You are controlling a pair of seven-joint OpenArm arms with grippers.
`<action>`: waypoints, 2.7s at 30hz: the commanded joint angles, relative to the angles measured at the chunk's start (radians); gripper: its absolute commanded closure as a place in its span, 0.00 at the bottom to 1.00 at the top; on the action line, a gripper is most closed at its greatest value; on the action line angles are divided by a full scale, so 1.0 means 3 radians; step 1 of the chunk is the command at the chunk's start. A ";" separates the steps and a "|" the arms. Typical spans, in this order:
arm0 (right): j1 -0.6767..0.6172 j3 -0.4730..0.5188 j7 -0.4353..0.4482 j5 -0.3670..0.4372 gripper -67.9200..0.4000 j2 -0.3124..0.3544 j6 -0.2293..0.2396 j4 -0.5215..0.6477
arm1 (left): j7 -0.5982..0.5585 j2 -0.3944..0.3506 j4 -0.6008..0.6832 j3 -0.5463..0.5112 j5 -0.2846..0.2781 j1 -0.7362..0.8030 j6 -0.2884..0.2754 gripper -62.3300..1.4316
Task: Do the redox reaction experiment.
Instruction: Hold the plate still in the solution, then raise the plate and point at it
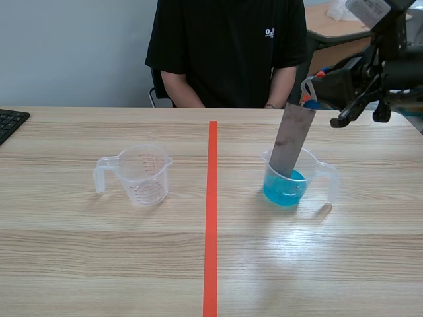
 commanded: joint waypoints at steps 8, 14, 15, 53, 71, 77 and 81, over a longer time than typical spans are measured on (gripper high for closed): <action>0.0048 0.0233 -0.0398 0.0434 0.97 0.0177 -0.0001 0.0333 | -0.0045 -0.0009 0.0022 0.0011 -0.0011 0.0036 -0.0005 0.91; -0.0062 0.0509 -0.0627 0.0629 0.97 0.0175 -0.0001 0.0593 | -0.0045 -0.0009 0.0022 0.0011 -0.0011 0.0036 -0.0005 0.91; -0.0093 0.0557 -0.0652 0.0650 0.97 0.0174 -0.0001 0.0649 | -0.0045 -0.0009 0.0022 0.0011 -0.0011 0.0036 -0.0005 0.91; -0.0207 0.0886 -0.0846 0.0813 0.97 0.0173 -0.0003 0.1109 | -0.0137 -0.0277 0.0033 0.0011 -0.0023 -0.0004 -0.0196 0.91; -0.0207 0.0886 -0.0846 0.0813 0.97 0.0173 -0.0003 0.1109 | -0.0425 -0.1946 0.0102 0.0736 -0.0060 -0.1481 -0.0795 0.91; -0.0207 0.0886 -0.0846 0.0813 0.97 0.0173 -0.0003 0.1109 | -0.0332 -0.1902 0.0116 0.1548 -0.0041 -0.2541 -0.0788 0.91; -0.0207 0.0886 -0.0846 0.0813 0.97 0.0172 -0.0003 0.1109 | -0.0086 -0.1651 0.0100 0.2047 0.0084 -0.3168 -0.0721 0.91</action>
